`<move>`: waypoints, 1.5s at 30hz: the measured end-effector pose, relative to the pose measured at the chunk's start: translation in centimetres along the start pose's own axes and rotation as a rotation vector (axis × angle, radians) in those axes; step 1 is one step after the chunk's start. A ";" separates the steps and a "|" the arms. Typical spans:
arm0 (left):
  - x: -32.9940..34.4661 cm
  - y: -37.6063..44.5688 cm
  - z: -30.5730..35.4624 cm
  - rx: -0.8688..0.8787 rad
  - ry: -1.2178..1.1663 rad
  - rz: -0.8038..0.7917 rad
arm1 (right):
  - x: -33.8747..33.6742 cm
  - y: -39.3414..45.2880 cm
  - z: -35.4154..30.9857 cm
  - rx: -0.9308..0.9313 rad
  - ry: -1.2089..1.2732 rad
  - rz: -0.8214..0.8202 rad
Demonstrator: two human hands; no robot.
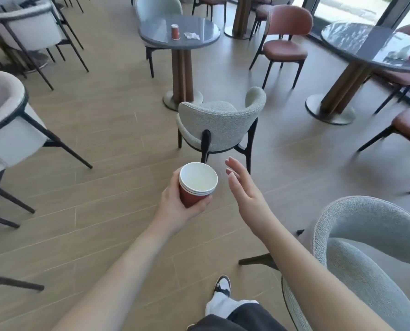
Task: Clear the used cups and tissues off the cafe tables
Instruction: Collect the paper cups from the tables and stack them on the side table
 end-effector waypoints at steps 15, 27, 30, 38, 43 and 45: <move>-5.6 15.2 -1.7 -0.143 -0.011 0.225 | 1.7 20.2 -1.5 -0.046 0.060 -0.170; -15.4 25.7 -7.6 -0.194 -0.011 0.330 | 10.4 35.1 -4.2 -0.069 0.023 -0.268; -19.3 30.0 -9.6 -0.180 -0.008 0.318 | 13.6 40.3 -5.3 -0.072 -0.011 -0.250; -27.6 41.3 -12.0 -0.193 -0.025 0.231 | 19.9 50.7 -8.2 -0.021 0.000 -0.192; -29.2 47.9 -12.6 -0.207 -0.050 0.179 | 21.5 56.6 -8.4 0.008 0.002 -0.184; -29.4 50.6 -13.0 -0.202 -0.059 0.166 | 21.6 59.7 -8.3 0.017 0.005 -0.163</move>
Point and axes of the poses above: each hand's wrist, its own y-axis towards the middle knuckle, its own x-axis out of the palm, z = x × y, the point moved 8 cm from there along y, towards the middle knuckle, and after that the axes turned 12 degrees about -y, right-handed, at the moved point
